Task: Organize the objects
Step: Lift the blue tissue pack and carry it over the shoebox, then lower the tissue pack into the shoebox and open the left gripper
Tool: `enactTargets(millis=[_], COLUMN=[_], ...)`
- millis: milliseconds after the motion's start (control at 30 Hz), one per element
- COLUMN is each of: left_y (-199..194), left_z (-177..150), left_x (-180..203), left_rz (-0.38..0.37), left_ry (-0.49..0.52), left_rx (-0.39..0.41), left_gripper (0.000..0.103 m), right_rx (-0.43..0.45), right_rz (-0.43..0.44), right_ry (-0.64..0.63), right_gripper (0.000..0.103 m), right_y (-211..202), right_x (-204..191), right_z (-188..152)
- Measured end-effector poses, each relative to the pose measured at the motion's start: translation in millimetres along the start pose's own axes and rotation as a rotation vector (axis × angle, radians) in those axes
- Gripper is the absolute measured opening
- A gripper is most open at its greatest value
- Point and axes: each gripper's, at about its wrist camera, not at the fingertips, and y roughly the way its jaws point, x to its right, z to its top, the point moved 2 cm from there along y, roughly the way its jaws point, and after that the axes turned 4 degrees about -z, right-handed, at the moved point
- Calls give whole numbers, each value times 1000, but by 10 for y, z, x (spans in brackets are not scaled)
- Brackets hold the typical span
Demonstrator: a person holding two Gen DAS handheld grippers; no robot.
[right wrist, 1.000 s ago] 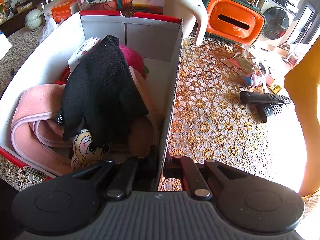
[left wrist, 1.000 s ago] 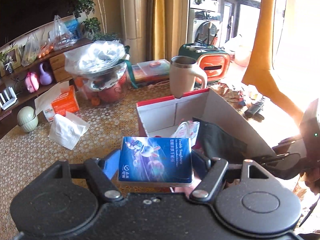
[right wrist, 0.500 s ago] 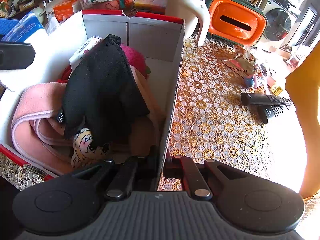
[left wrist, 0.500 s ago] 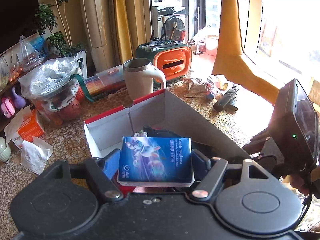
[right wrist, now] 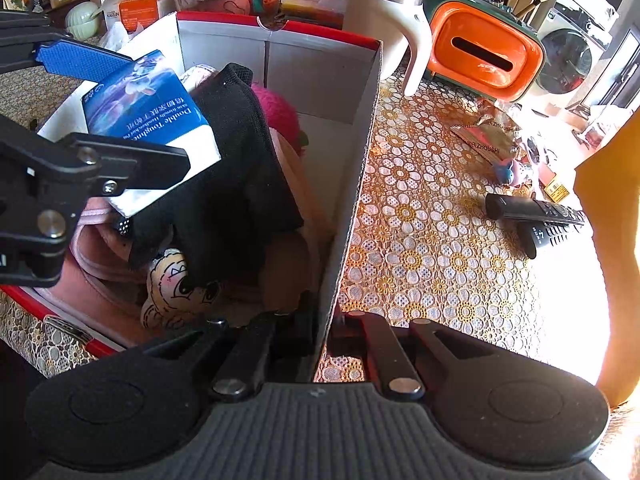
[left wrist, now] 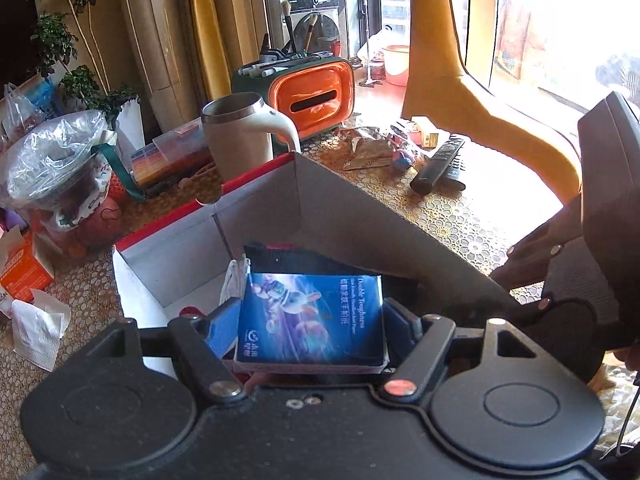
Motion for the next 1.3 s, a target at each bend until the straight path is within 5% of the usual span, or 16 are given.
enactTargets(millis=[800,1300], left_y=[388,27], left_z=[-126,-121], left_x=[-41,-95], left_rz=[-17,-43], left_ry=[-17,-50], left_rx=[-106,-11], left_gripper=[78,94], right_rx=[0,-2], right_rz=[0,1], right_ry=[1,2], right_gripper=[6,5], right_y=[0,-5], right_x=[4,6], right_z=[-1,-2])
